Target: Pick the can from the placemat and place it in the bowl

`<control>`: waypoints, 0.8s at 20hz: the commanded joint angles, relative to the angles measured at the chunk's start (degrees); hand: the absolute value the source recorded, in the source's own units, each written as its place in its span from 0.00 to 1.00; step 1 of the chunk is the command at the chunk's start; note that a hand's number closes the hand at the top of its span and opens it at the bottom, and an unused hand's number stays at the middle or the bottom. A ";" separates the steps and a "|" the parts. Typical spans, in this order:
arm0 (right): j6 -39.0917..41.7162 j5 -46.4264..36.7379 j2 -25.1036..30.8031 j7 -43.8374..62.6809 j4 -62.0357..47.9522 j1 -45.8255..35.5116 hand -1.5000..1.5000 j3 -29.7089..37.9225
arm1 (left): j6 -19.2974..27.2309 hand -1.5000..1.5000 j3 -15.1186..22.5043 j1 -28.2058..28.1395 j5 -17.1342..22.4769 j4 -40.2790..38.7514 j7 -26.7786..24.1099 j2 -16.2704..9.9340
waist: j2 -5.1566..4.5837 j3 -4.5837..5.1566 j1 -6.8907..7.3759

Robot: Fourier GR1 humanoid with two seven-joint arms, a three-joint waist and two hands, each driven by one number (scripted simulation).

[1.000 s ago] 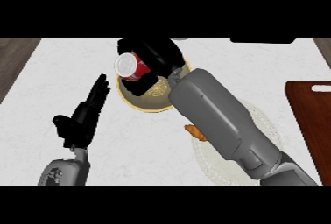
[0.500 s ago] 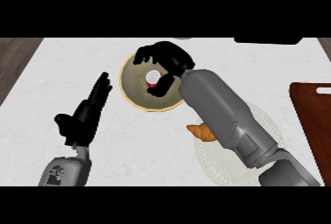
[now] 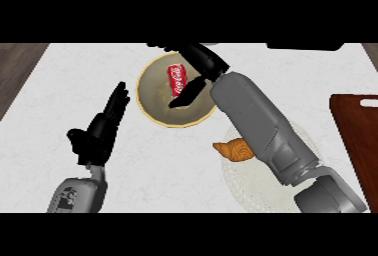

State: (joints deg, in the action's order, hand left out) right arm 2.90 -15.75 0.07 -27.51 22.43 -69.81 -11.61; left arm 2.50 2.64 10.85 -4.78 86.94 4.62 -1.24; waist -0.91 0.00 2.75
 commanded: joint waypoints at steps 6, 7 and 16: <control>8.39 8.43 4.90 0.77 -3.09 -4.23 0.00 10.53 | -0.35 0.50 -1.83 1.20 1.23 1.87 3.88 -1.40 | 0.53 -0.01 -1.40; 8.16 8.52 4.51 0.45 -4.08 -3.89 0.00 10.96 | -2.19 0.50 -3.38 -1.85 2.85 1.65 0.27 -2.84 | 0.44 0.02 -1.07; 21.50 11.31 10.17 -2.88 -8.44 -2.47 0.00 14.64 | -0.64 0.50 -1.02 -3.17 0.87 3.96 0.83 -1.15 | 0.24 -0.01 -0.69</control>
State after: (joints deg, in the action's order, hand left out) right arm 20.03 -4.97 8.83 -28.67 15.26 -73.14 2.11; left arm 1.90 1.94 8.95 -4.21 89.50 5.49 -2.14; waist -0.64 -0.01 1.91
